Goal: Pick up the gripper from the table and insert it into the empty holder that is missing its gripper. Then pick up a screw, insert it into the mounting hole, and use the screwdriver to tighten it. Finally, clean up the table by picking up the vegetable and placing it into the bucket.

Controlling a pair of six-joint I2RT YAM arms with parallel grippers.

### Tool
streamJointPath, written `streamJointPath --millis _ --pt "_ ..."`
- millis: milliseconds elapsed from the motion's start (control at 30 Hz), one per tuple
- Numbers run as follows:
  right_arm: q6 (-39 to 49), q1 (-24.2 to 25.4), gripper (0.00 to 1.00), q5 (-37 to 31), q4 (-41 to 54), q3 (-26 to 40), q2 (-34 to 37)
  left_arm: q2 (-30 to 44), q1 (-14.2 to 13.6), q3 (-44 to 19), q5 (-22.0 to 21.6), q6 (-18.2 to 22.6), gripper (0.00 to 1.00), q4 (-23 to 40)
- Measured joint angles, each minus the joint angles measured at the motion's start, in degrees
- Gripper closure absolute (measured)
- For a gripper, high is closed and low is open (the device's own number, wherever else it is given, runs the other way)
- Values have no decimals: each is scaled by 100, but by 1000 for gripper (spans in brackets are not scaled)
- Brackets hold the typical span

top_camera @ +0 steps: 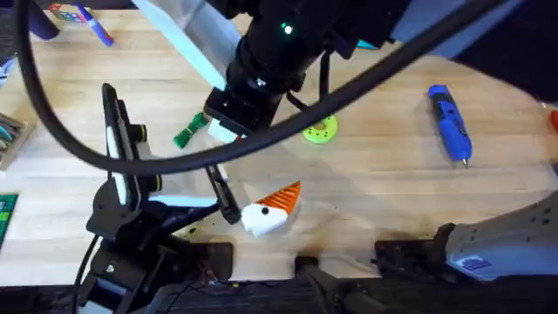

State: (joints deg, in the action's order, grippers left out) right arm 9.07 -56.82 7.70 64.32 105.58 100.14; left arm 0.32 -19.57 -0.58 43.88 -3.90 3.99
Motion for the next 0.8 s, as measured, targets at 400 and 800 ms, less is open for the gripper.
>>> streamJointPath --millis 400,800 --pt "26 0 995 -17 -49 -77 0 0 0 0 0 -2 9 0" --pt "41 0 995 -17 -197 -173 0 0 0 0 0 0 9 0"
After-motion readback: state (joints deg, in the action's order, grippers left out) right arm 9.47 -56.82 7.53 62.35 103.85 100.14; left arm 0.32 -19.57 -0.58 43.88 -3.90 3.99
